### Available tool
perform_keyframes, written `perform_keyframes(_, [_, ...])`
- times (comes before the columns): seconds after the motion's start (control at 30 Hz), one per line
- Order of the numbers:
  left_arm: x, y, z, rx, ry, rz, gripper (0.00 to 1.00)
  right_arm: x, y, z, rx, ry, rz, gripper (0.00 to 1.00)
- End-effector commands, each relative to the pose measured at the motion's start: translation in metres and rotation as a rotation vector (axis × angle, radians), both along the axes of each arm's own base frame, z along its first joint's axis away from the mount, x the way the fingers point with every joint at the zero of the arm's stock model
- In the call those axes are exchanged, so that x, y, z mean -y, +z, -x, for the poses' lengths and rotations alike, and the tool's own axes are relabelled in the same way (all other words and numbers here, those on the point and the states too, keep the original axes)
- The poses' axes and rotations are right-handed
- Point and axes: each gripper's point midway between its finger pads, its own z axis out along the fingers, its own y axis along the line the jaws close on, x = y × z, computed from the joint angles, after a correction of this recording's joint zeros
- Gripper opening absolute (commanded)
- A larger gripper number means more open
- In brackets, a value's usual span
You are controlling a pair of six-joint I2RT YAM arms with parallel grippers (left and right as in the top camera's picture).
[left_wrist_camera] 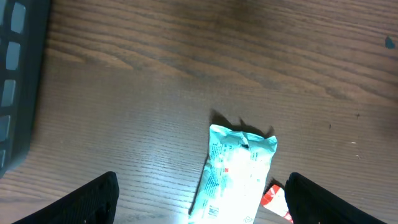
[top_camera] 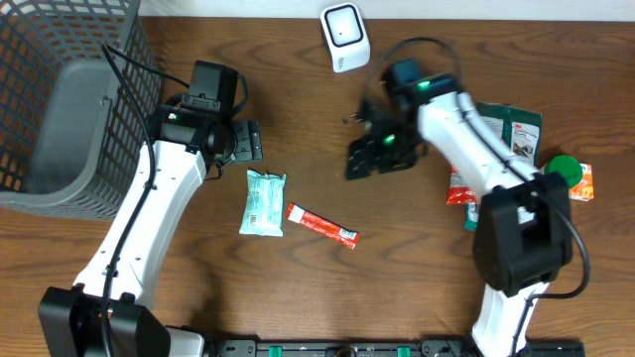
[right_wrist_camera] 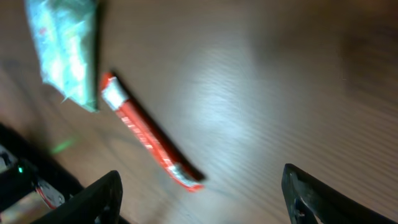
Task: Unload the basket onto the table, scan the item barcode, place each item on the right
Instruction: 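Release the red packet and move the right gripper to the wipes pack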
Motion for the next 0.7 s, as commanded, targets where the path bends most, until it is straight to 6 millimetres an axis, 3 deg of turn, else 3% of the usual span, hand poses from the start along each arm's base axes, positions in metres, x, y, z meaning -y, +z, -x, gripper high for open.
perform_keyframes(0.0, [-0.003,-0.004,0.001,-0.012,0.01,-0.013,0.86,-0.037,0.007,0.02,0.034,0.113,-0.036,0.76])
perform_keyframes(0.13, [-0.003,-0.004,0.001,-0.013,0.01,-0.013,0.86,-0.074,0.008,0.033,0.064,0.157,-0.058,0.76])
perform_keyframes(0.3, [-0.003,-0.004,0.001,-0.013,0.01,-0.013,0.86,-0.111,0.011,0.035,0.109,0.119,-0.093,0.76])
perform_keyframes(0.47, [-0.003,-0.004,0.001,-0.012,0.01,-0.013,0.86,-0.128,-0.007,0.032,0.162,-0.012,-0.034,0.75])
perform_keyframes(0.67, [-0.003,-0.004,0.001,-0.013,0.01,-0.013,0.86,-0.144,-0.033,0.039,0.161,-0.105,-0.08,0.73])
